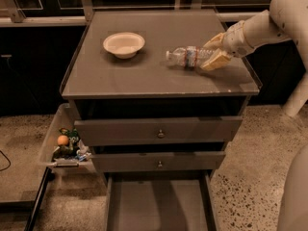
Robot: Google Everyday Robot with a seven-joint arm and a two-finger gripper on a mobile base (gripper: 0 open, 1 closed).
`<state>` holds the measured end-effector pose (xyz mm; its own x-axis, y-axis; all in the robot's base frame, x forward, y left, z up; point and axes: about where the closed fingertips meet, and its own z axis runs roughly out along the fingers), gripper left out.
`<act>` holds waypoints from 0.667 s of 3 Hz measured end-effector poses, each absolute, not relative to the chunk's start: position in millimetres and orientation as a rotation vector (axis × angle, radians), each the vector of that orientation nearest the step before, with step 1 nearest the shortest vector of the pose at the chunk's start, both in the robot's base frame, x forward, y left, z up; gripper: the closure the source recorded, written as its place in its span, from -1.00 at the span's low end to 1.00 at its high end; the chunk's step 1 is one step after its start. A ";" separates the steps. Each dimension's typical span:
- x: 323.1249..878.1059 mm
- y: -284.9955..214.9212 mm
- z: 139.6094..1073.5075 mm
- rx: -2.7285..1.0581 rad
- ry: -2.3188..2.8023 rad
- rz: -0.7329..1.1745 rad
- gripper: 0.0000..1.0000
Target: Pick water bottle from bottom drawer and place on counter
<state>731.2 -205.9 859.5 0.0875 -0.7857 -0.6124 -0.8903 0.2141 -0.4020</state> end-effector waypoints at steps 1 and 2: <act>731.2 -205.8 859.4 -1.581 1.705 0.168 -0.78; 731.2 -205.8 859.4 -1.581 1.705 0.169 -1.00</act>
Offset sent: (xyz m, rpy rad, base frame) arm 0.0000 0.0000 0.0000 0.0000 0.0000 0.0000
